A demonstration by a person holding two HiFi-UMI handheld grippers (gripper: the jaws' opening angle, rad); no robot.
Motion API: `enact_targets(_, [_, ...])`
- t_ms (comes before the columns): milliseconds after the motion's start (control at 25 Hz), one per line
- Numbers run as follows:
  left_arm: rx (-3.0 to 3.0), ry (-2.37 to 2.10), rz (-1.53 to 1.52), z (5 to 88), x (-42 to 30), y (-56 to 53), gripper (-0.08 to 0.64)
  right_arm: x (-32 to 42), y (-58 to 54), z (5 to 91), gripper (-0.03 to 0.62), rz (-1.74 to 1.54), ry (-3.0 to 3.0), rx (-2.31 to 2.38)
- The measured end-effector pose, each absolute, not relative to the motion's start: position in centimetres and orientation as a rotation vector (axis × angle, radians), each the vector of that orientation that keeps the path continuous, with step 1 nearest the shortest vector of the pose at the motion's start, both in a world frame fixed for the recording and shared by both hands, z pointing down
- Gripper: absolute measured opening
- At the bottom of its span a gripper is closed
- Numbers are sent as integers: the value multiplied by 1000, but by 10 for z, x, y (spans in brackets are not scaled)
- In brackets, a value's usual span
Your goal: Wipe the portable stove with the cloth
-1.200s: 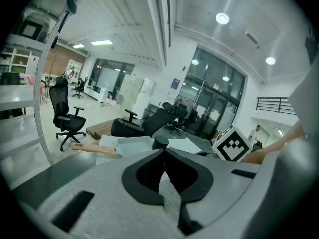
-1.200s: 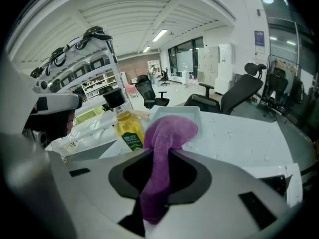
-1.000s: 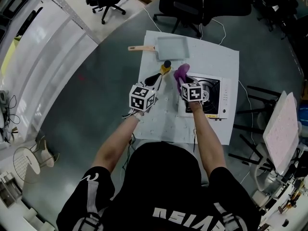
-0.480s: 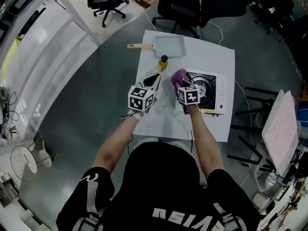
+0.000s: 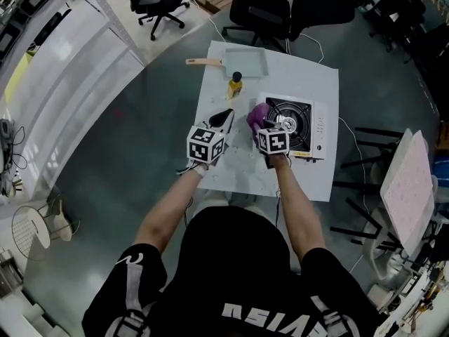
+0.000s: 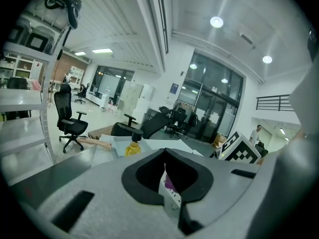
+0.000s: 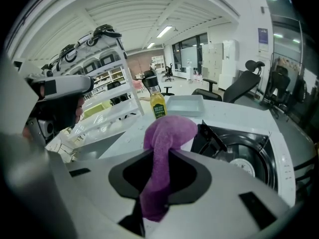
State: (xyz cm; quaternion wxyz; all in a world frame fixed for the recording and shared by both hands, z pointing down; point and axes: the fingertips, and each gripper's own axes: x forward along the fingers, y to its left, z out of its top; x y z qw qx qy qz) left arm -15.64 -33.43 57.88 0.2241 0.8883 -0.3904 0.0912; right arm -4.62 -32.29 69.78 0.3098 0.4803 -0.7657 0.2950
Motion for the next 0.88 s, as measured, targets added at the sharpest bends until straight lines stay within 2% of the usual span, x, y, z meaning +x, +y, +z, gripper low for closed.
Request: enact_targets(880, [2480,-1117,268,569,-157,-210,9,-61,-194,694,77,757,-2114,1241])
